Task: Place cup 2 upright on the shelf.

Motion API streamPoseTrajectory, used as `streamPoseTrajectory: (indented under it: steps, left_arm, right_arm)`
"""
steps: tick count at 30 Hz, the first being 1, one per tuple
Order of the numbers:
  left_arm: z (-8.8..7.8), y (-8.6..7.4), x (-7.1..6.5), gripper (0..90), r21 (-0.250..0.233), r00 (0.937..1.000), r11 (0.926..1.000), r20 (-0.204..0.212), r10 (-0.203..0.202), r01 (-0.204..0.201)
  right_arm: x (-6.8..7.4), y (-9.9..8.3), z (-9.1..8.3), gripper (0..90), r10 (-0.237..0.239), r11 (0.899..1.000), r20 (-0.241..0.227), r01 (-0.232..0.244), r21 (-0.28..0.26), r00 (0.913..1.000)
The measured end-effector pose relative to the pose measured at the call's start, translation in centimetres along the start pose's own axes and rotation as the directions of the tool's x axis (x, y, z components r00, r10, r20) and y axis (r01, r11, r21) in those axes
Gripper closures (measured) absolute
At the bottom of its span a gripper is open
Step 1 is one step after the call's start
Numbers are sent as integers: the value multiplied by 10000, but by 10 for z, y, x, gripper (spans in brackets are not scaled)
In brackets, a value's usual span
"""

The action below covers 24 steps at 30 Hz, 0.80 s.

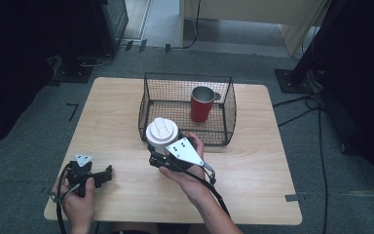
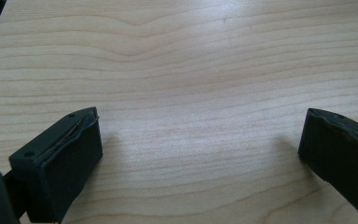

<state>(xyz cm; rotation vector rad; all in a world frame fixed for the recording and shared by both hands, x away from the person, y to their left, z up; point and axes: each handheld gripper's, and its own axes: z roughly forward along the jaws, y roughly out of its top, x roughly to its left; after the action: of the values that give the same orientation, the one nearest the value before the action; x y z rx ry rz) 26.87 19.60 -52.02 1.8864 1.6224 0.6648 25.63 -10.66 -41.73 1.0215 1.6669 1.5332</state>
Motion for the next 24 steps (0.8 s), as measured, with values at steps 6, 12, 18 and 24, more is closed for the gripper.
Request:
streamPoseTrajectory:
  steps: [6, 12, 18, 24]
  left_arm:
    - [0, 0, 0, 0, 0, 10000, 10000, 3, 1, -1]
    - [0, 0, 0, 0, 10, 10000, 10000, -2, 4, -4]
    - [0, 0, 0, 0, 10, 10000, 10000, -1, 5, -5]
    - [0, 0, 0, 0, 10, 10000, 10000, -1, -3, 3]
  right_arm:
    - [-1, 7, 1, 157, 22, 9997, -20, -22, -262, 10000]
    - [-4, 15, 4, 157, -49, 9991, 49, 51, -429, 10000]
    - [-7, 23, 5, 157, -81, 9983, 112, 88, -573, 9999]
    - [-10, 31, 7, 157, -134, 9974, 244, 150, -705, 9996]
